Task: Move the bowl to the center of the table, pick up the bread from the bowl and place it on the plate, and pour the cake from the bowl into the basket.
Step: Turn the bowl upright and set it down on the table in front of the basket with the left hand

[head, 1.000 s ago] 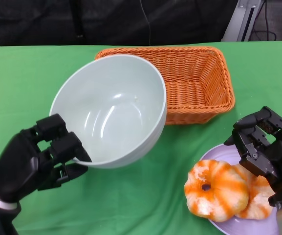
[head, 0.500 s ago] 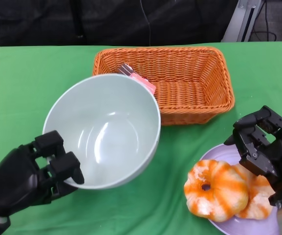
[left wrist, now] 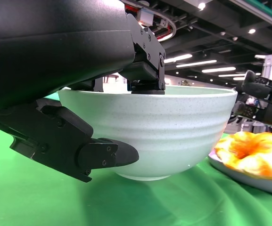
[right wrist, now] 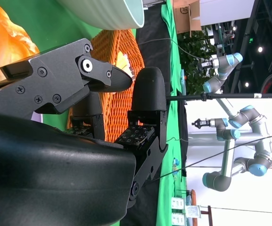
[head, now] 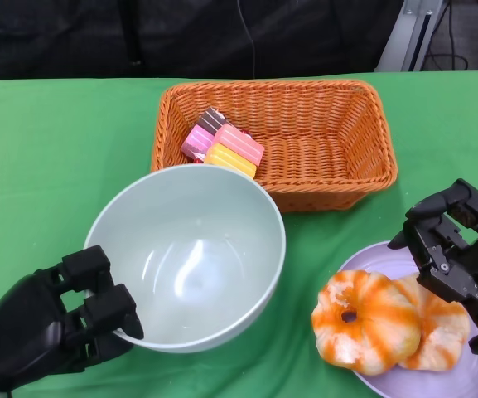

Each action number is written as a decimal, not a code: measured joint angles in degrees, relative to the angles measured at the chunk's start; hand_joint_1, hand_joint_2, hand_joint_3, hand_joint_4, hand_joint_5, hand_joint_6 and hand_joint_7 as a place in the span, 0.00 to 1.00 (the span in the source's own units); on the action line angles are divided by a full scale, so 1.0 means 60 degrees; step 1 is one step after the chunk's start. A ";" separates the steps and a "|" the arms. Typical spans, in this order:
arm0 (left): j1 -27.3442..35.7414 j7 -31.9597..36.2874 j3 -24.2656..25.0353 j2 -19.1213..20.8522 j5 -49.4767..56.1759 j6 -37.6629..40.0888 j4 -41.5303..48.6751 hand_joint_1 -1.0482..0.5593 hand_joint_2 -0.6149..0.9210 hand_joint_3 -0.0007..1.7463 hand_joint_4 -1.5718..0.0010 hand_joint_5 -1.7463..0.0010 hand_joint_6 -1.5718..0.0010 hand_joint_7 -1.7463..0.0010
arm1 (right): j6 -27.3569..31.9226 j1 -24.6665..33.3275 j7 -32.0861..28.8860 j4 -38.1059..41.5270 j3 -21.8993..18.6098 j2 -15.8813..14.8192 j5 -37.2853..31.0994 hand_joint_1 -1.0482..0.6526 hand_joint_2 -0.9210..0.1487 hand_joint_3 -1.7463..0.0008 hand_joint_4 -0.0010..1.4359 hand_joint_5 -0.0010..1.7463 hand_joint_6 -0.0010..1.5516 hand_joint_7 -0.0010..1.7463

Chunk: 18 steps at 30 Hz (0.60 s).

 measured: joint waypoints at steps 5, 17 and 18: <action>0.0054 0.0000 0.0045 0.0121 0.0000 0.0018 -0.0367 0.57 1.00 0.25 0.66 0.04 0.67 0.07 | 0.0174 0.0202 -0.0080 -0.0394 0.0107 0.0005 -0.0009 0.53 0.17 0.59 0.53 0.89 0.44 0.71; 0.0097 -0.0007 0.0093 0.0408 0.0055 0.0102 -0.0882 0.57 1.00 0.22 0.67 0.01 0.69 0.05 | 0.0766 0.0541 -0.0374 -0.1178 0.0415 0.0016 -0.0017 0.53 0.18 0.59 0.52 0.90 0.43 0.72; 0.0097 -0.0020 0.0093 0.0417 0.0066 0.0128 -0.0903 0.57 1.00 0.23 0.66 0.02 0.68 0.06 | 0.0845 0.0570 -0.0370 -0.1232 0.0417 0.0015 -0.0004 0.53 0.18 0.59 0.51 0.91 0.42 0.72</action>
